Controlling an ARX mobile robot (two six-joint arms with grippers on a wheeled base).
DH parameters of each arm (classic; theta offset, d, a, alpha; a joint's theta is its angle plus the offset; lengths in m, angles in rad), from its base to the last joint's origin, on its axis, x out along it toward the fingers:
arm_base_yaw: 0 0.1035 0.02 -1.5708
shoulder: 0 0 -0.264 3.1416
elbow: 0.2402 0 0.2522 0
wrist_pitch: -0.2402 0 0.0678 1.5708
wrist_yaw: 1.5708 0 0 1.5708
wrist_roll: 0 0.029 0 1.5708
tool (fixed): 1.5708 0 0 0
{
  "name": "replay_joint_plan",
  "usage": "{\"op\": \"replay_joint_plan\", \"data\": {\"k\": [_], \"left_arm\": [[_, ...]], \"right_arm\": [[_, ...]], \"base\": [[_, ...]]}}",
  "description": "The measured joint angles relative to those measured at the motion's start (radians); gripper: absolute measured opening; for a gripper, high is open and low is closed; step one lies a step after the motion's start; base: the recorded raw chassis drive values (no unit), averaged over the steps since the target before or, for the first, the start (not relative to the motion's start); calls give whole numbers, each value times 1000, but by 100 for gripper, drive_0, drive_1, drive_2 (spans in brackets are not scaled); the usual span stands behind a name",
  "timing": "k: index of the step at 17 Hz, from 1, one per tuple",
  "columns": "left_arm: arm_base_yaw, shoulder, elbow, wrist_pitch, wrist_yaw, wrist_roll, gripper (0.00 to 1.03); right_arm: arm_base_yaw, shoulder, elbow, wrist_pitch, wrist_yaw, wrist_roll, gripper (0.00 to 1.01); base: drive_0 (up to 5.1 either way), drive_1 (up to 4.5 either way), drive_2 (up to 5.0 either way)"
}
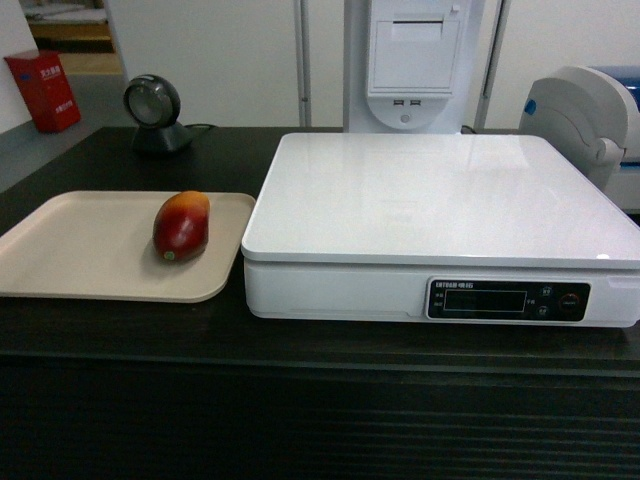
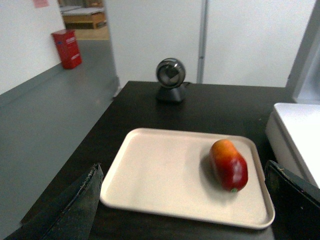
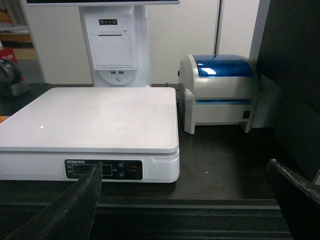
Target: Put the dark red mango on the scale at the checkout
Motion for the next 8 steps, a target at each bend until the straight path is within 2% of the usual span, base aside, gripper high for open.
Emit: {"op": "replay_joint_plan", "data": {"k": [2, 3, 5, 8], "left_arm": [[7, 85, 47, 36, 40, 8, 98], [16, 211, 126, 53, 100, 9, 98], [18, 441, 286, 27, 172, 27, 98], [-5, 738, 564, -90, 199, 63, 98]], "right_arm": [[0, 0, 0, 0, 0, 0, 98], [0, 0, 0, 0, 0, 0, 98], [0, 0, 0, 0, 0, 0, 98], [0, 0, 0, 0, 0, 0, 98]], "base": [[0, 0, 0], [0, 0, 0], [0, 0, 0], [0, 0, 0]]}}
